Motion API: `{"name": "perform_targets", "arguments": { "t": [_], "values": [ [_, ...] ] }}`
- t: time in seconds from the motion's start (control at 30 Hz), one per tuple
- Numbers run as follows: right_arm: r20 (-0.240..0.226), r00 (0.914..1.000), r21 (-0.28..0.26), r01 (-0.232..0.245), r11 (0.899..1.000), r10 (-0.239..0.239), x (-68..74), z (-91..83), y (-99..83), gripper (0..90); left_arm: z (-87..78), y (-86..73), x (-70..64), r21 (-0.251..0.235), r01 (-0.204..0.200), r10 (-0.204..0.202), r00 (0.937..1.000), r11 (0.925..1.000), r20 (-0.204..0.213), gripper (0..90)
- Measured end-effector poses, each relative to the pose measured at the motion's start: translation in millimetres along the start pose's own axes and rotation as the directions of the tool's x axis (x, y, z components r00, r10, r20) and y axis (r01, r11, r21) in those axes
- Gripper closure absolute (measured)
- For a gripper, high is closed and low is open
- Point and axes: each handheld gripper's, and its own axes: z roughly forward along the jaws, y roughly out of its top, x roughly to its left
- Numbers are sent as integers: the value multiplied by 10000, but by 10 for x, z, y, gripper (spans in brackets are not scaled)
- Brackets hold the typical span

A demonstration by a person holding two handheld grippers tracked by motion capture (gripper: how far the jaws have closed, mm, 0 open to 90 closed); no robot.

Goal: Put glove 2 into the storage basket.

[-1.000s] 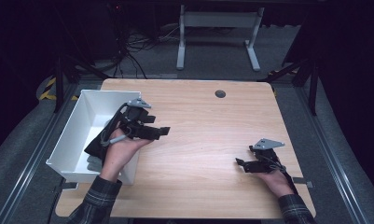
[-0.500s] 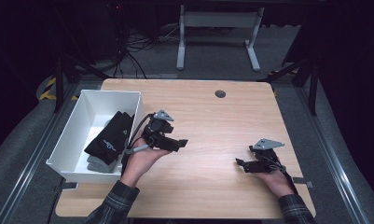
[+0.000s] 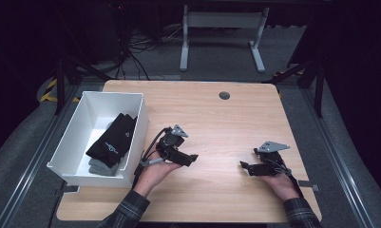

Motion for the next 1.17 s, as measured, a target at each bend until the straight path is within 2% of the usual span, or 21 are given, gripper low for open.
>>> {"name": "perform_targets", "arguments": {
  "t": [0.3,0.67,0.73,0.8,0.83,1.03,1.17],
  "values": [
    [-4,10000,-3,3,10000,-3,0,0,0,189,205,-125,-30,36,-238,239,9995,9997,-210,143],
    [-21,10000,0,17,10000,-17,1,0,0,189,430,-271,-28,647,-589,635,9954,9962,-722,87],
    [-16,10000,10,24,10000,-24,1,-1,0,189,477,-303,-27,958,-743,827,9928,9926,-867,63],
    [-17,10000,11,29,10000,-29,3,0,0,189,507,-333,-29,718,-798,862,9921,9942,-914,5],
    [-18,10000,11,29,10000,-29,3,0,0,189,504,-338,-32,726,-851,912,9921,9937,-859,1],
    [-32,10000,17,44,10000,-44,4,-1,0,188,515,-410,-23,44,-1113,1114,9917,9938,-650,0],
    [-36,10000,17,43,10000,-43,3,-1,0,188,513,-423,-14,-68,-1184,1178,9913,9929,-585,0]
  ]
}}
